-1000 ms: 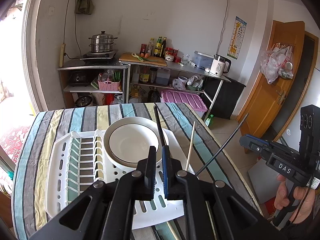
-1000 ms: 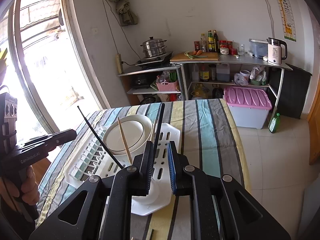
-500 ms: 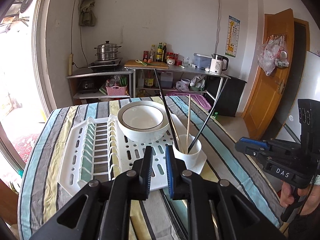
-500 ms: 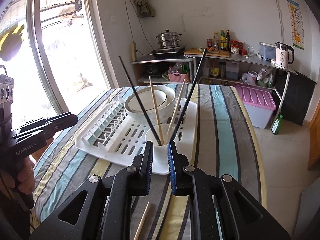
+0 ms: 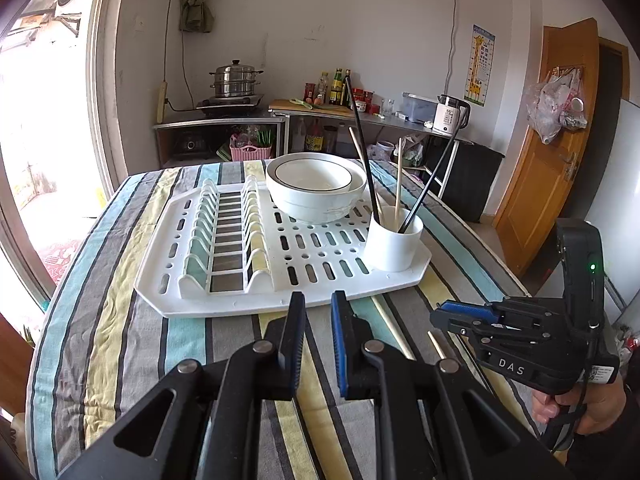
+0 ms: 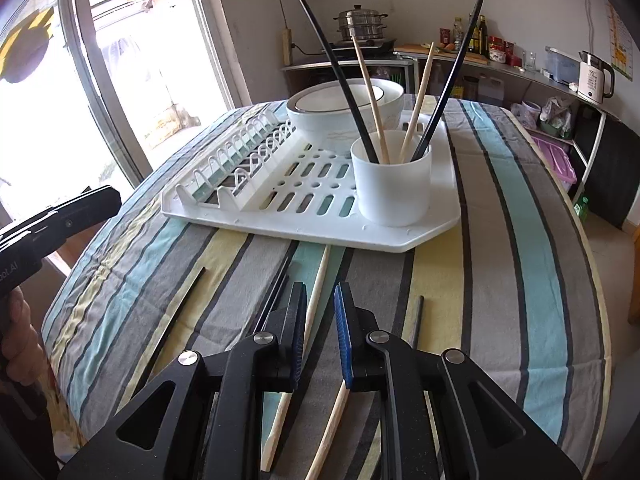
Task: Organize utensils
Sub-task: 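Move both open tools back down to the chopsticks on the cloth, then grasp a black chopstick with the left tool while the right tool grasps a wooden one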
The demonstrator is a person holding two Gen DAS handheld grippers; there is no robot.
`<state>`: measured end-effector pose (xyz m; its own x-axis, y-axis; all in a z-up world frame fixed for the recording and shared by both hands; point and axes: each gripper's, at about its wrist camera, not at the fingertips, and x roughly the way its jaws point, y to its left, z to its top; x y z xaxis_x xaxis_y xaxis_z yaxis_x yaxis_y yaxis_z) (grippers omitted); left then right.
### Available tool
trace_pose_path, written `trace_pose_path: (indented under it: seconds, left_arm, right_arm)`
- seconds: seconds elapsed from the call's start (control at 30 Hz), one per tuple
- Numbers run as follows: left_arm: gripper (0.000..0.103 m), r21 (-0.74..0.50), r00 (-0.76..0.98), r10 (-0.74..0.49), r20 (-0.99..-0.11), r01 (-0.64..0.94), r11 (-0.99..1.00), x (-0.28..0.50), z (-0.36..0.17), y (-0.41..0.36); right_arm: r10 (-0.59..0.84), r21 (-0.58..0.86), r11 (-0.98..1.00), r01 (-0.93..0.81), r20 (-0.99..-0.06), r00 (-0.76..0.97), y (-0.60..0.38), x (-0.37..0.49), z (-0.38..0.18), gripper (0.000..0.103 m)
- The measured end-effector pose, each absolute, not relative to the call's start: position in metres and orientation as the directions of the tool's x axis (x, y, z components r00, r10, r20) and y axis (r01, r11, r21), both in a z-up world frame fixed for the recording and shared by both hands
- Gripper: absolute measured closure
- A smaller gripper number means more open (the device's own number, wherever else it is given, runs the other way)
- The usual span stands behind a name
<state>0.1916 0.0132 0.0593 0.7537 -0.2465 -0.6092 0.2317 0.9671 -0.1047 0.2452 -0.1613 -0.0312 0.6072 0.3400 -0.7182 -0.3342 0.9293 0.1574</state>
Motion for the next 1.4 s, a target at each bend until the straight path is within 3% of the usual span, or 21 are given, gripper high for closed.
trace_pose_path:
  seconds: [0.33, 0.43, 1.07, 1.4]
  left_arm:
    - [0.089, -0.124, 0.72, -0.239, -0.652, 0.21, 0.97, 0.193, 0.029, 0.021]
    - [0.089, -0.128, 0.711, -0.238, -0.662, 0.205, 0.97, 0.195, 0.023, 0.021]
    - [0.089, -0.134, 0.684, -0.235, -0.691, 0.198, 0.971, 0.178, 0.016, 0.018]
    - [0.079, -0.136, 0.625, -0.2, -0.755, 0.149, 0.979, 0.191, -0.006, 0.027]
  right_arm:
    - [0.316, 0.142, 0.931, -0.338, -0.777, 0.545, -0.147, 0.261, -0.063, 0.088]
    - [0.314, 0.133, 0.928, -0.347, -0.781, 0.539, -0.143, 0.26, -0.063, 0.096]
    - [0.304, 0.165, 0.941, -0.296, -0.797, 0.522, -0.152, 0.208, -0.062, 0.097]
    - [0.284, 0.128, 0.941, -0.312, -0.803, 0.525, -0.145, 0.232, -0.062, 0.091]
